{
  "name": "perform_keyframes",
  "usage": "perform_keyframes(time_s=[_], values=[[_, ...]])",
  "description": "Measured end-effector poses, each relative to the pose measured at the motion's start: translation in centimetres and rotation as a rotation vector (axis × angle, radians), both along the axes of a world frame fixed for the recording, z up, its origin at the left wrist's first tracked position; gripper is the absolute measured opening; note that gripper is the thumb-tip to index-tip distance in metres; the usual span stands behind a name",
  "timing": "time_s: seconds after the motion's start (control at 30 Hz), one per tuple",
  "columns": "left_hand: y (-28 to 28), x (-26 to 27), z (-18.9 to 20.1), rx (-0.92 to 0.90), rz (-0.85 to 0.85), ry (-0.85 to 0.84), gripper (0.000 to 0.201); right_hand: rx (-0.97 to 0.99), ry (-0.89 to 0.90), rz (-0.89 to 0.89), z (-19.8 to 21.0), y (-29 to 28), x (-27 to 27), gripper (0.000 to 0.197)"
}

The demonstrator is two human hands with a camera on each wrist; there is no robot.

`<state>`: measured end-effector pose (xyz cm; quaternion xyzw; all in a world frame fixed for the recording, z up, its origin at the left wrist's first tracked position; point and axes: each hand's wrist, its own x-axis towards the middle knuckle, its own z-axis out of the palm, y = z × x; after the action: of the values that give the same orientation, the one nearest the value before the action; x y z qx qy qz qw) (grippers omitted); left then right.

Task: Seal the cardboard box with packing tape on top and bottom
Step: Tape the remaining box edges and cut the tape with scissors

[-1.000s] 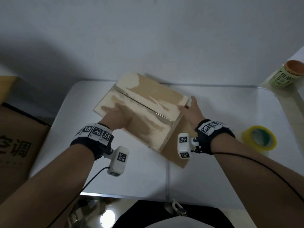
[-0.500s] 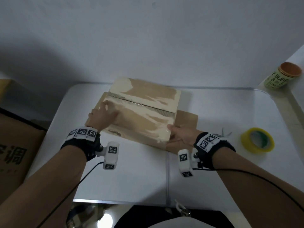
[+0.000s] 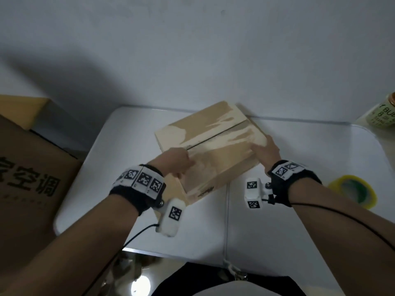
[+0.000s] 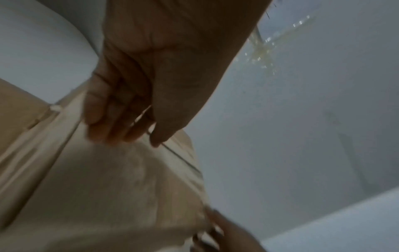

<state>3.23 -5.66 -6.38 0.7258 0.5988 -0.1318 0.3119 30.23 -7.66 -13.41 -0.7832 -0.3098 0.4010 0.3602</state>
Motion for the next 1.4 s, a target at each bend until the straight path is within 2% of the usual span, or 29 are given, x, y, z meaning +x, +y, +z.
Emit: perform_keyframes(time_s=[0.1, 0.13, 0.2, 0.27, 0.33, 0.4, 0.5, 0.57, 0.67, 0.73, 0.8, 0.83, 0.9, 0.97, 1.07, 1.13, 1.17, 1.2, 1.27, 1.3, 1.33, 1.4], values=[[4.2, -1.6, 0.0, 0.250, 0.090, -0.049, 0.039, -0.038, -0.048, 0.061, -0.1, -0.6, 0.6, 0.073], [5.3, -2.1, 0.0, 0.274, 0.122, -0.048, 0.045, -0.063, -0.071, 0.051, 0.0, -0.7, 0.9, 0.072], [7.5, -3.3, -2.8, 0.260, 0.128, 0.005, 0.058, -0.121, -0.076, 0.036, -0.1, -0.9, 1.2, 0.065], [8.1, -3.5, -4.9, 0.259, 0.099, 0.063, 0.071, -0.177, 0.043, 0.067, -0.6, -0.9, 1.3, 0.046], [6.6, -2.7, -3.8, 0.295, 0.088, 0.098, 0.069, -0.215, 0.243, 0.036, -0.7, -0.9, 1.2, 0.027], [5.2, -2.4, -2.5, 0.312, 0.089, 0.158, 0.069, -0.191, 0.328, -0.005, -0.4, -0.8, 1.3, 0.023], [4.3, -2.4, -2.0, 0.143, 0.131, 0.281, 0.095, -0.115, 0.349, -0.035, 0.4, 0.2, 1.4, 0.027], [3.6, -2.1, -1.9, 0.037, 0.126, 0.278, 0.105, -0.106, 0.384, -0.056, 1.3, 0.8, 1.5, 0.039], [2.1, -1.2, -2.3, -0.052, 0.078, 0.204, 0.097, -0.145, 0.277, 0.027, 1.1, 2.1, 2.6, 0.074], [0.7, -0.4, -2.5, -0.176, 0.056, 0.143, 0.085, -0.157, 0.202, 0.097, -2.3, 3.8, 5.1, 0.089], [-0.5, 0.3, -3.0, -0.302, 0.094, 0.101, 0.086, -0.185, 0.137, 0.137, -3.0, 4.3, 5.9, 0.097], [-0.9, 0.5, -3.1, -0.306, 0.102, 0.094, 0.089, -0.170, 0.117, 0.132, -2.1, 4.0, 5.7, 0.091], [-0.9, 0.6, -3.5, -0.290, 0.092, 0.107, 0.095, -0.169, 0.109, 0.122, -0.3, 3.4, 4.8, 0.062], [-0.5, 0.6, -3.6, -0.320, 0.102, 0.116, 0.092, -0.195, 0.090, 0.112, 1.3, 2.8, 3.7, 0.046], [0.2, 0.7, -3.3, -0.377, 0.150, 0.129, 0.098, -0.258, 0.084, 0.104, 1.8, 2.4, 3.1, 0.041], [0.7, 0.9, -3.0, -0.430, 0.170, 0.157, 0.101, -0.284, 0.108, 0.087, 1.4, 1.6, 3.1, 0.048], [1.1, 1.4, -2.5, -0.419, 0.167, 0.161, 0.095, -0.267, 0.110, 0.064, 1.1, 1.0, 3.4, 0.053], [1.5, 2.2, -1.9, -0.326, 0.161, 0.158, 0.081, -0.235, 0.092, 0.033, 0.8, 0.4, 3.8, 0.054], [2.8, 4.2, -0.4, 0.053, 0.108, 0.149, 0.056, -0.163, -0.010, -0.012, 0.2, -0.9, 5.1, 0.047], [3.3, 5.5, 0.6, 0.213, 0.078, 0.116, 0.051, -0.151, -0.070, -0.020, 0.0, -1.7, 6.0, 0.041], [3.6, 7.2, 1.6, 0.308, 0.029, 0.069, 0.049, -0.157, -0.139, -0.021, -0.1, -2.7, 7.0, 0.038], [4.0, 10.6, 2.7, 0.339, -0.130, 0.010, 0.045, -0.211, -0.301, -0.010, -0.5, -5.1, 9.1, 0.034]])
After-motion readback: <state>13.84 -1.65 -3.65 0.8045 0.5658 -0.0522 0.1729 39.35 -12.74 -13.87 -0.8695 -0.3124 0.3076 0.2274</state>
